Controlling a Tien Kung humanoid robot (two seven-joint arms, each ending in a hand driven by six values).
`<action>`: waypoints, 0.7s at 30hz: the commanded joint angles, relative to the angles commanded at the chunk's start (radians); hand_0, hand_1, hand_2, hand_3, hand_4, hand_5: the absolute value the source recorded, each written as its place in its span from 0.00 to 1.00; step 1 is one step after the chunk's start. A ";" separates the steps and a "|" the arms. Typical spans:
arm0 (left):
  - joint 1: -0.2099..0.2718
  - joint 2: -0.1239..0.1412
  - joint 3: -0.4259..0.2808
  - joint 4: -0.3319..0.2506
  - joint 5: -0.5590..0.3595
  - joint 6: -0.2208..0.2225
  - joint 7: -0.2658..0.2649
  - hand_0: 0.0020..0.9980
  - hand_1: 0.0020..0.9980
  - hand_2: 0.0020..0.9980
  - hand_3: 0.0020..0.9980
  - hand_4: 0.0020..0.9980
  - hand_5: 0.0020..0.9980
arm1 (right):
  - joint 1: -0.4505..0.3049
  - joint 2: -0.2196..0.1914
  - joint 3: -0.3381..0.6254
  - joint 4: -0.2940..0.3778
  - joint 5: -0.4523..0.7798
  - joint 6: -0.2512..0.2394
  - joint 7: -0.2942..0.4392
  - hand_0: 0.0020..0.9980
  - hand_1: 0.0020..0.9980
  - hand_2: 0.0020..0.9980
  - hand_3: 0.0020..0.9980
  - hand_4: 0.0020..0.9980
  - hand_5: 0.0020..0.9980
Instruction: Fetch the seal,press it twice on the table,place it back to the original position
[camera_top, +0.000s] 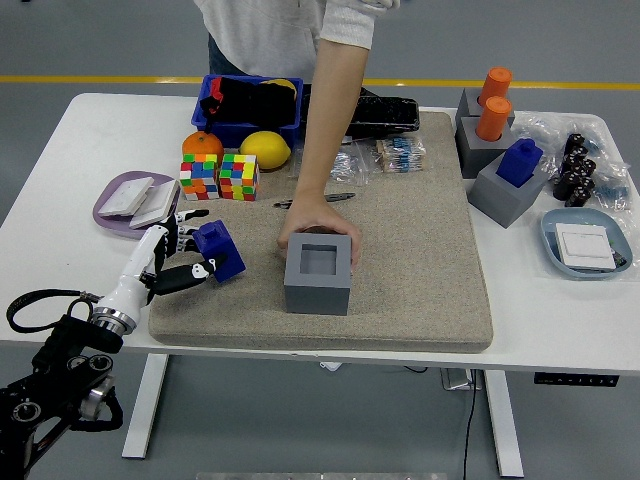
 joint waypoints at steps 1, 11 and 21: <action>-0.002 0.001 0.000 -0.004 -0.003 0.000 0.000 0.55 0.51 0.42 0.80 0.69 0.00 | 0.000 0.001 0.001 0.000 -0.001 0.000 0.000 0.79 0.69 0.66 0.62 0.81 0.46; -0.055 0.018 0.003 -0.087 0.008 0.006 0.014 0.55 0.51 0.42 0.80 0.69 0.00 | 0.001 -0.002 0.004 0.000 0.001 0.001 0.000 0.79 0.69 0.66 0.62 0.81 0.46; -0.106 0.022 0.027 -0.187 0.030 0.007 0.039 0.55 0.51 0.42 0.80 0.69 0.00 | 0.001 -0.003 0.004 -0.001 -0.002 0.001 0.000 0.79 0.69 0.66 0.62 0.81 0.46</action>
